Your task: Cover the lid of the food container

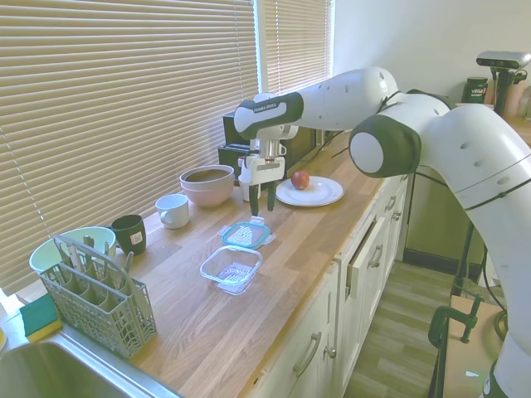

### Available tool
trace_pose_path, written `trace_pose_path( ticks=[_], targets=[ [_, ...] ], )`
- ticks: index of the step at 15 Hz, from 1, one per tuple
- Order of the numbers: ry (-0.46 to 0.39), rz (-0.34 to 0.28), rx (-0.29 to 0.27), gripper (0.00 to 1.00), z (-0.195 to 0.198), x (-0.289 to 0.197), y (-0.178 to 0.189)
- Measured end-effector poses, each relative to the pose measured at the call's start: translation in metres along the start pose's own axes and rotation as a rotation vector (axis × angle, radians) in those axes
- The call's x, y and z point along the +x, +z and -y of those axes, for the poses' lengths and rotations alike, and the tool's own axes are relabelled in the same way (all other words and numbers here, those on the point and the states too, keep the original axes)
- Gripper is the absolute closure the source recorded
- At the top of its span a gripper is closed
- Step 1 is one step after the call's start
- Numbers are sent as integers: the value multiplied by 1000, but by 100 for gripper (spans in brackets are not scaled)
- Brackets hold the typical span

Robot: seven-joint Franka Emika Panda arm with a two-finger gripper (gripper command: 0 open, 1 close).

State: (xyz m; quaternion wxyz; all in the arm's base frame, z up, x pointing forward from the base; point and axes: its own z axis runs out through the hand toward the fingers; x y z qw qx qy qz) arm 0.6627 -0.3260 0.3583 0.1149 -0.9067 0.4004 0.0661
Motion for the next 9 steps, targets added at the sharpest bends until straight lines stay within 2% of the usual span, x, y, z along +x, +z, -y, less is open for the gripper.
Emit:
trace_pose_path(
  ticks=[5, 9],
  targets=[
    [-17, 38, 0, 0, 11, 5, 28],
    [-24, 39, 13, 0, 10, 6, 28]
  ],
)
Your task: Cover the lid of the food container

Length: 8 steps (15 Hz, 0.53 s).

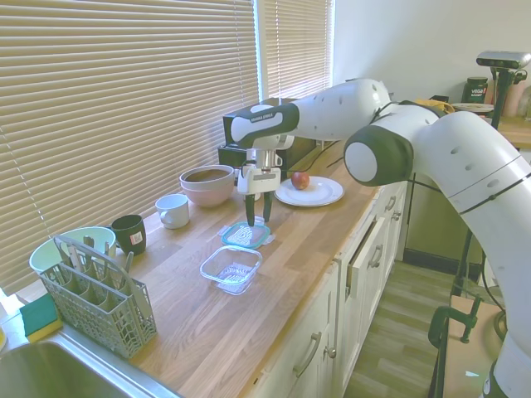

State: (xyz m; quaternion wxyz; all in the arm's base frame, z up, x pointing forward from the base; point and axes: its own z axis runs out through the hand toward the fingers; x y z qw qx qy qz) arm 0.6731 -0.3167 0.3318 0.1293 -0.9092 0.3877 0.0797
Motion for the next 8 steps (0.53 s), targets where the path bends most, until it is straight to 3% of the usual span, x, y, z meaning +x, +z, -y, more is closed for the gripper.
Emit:
trace_pose_path(
  ticks=[8],
  targets=[
    [-40, 10, 31, 0, 26, -7, 4]
  ],
)
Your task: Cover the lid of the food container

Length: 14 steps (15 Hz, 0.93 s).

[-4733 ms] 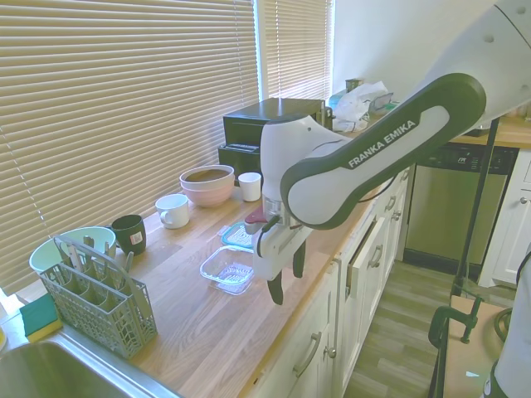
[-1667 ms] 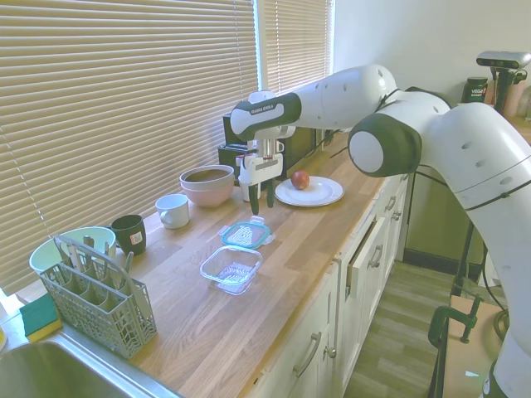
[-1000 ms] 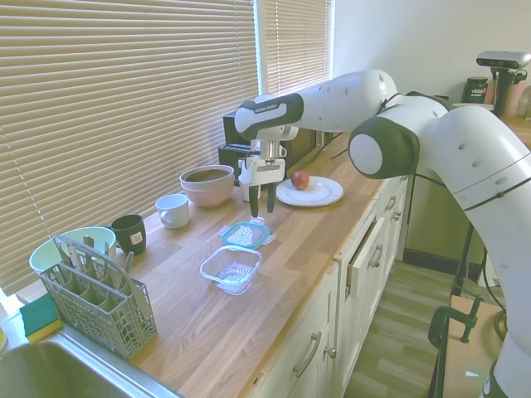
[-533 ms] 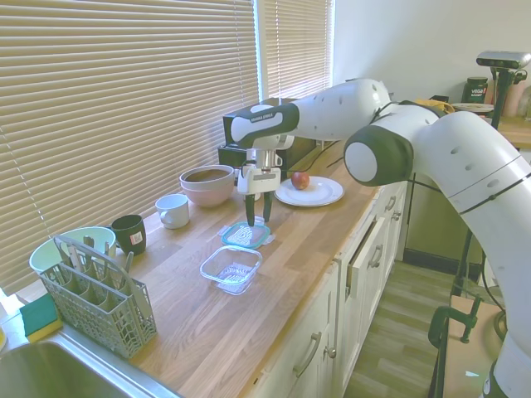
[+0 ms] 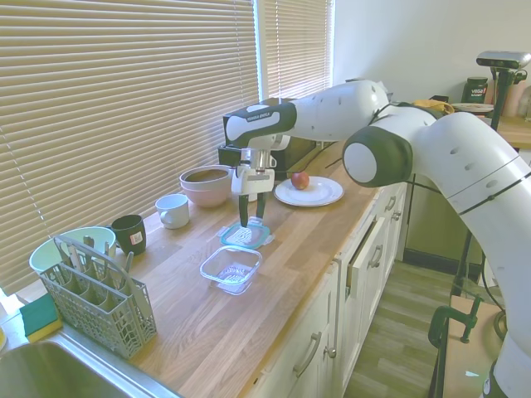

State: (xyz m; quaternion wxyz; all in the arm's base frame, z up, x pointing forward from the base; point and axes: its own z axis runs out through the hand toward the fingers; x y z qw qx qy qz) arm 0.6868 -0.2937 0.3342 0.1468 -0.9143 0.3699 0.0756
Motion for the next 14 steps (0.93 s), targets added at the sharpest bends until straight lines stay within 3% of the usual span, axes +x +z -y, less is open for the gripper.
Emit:
trace_pose_path(
  ticks=[2, 3, 14],
  targets=[
    [-5, 3, 3, 0, 4, 0, 3],
    [-4, 4, 2, 100, 4, 1, 5],
    [3, 10, 2, 100, 0, 6, 10]
  ],
)
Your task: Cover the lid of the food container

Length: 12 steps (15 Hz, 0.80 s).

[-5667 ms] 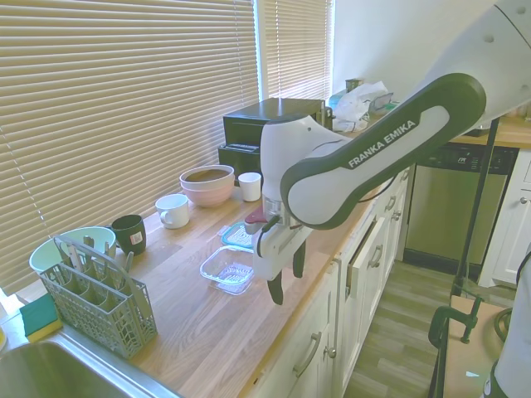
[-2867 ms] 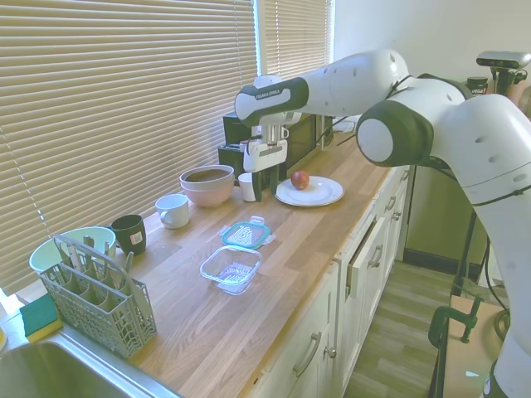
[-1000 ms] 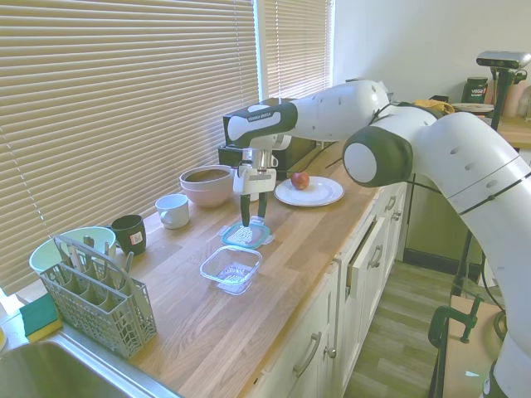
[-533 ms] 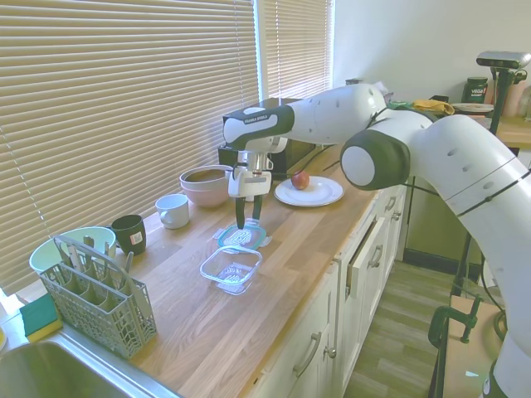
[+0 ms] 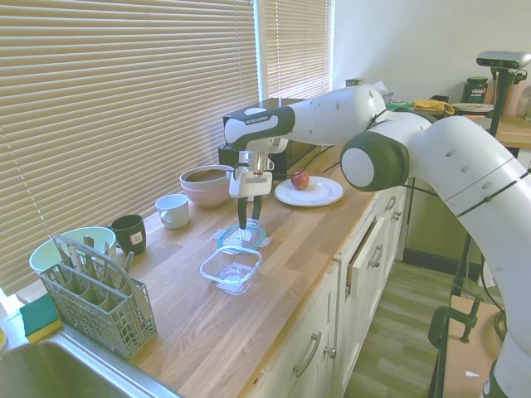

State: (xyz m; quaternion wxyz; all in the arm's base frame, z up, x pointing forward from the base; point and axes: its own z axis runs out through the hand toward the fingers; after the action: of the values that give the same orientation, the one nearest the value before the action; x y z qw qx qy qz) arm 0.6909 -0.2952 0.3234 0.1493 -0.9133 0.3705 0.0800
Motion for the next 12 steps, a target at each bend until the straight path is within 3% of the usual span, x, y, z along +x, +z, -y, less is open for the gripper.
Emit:
trace_pose_path(
  ticks=[12],
  targets=[
    [10, 9, 0, 100, -5, 3, 6]
  ],
)
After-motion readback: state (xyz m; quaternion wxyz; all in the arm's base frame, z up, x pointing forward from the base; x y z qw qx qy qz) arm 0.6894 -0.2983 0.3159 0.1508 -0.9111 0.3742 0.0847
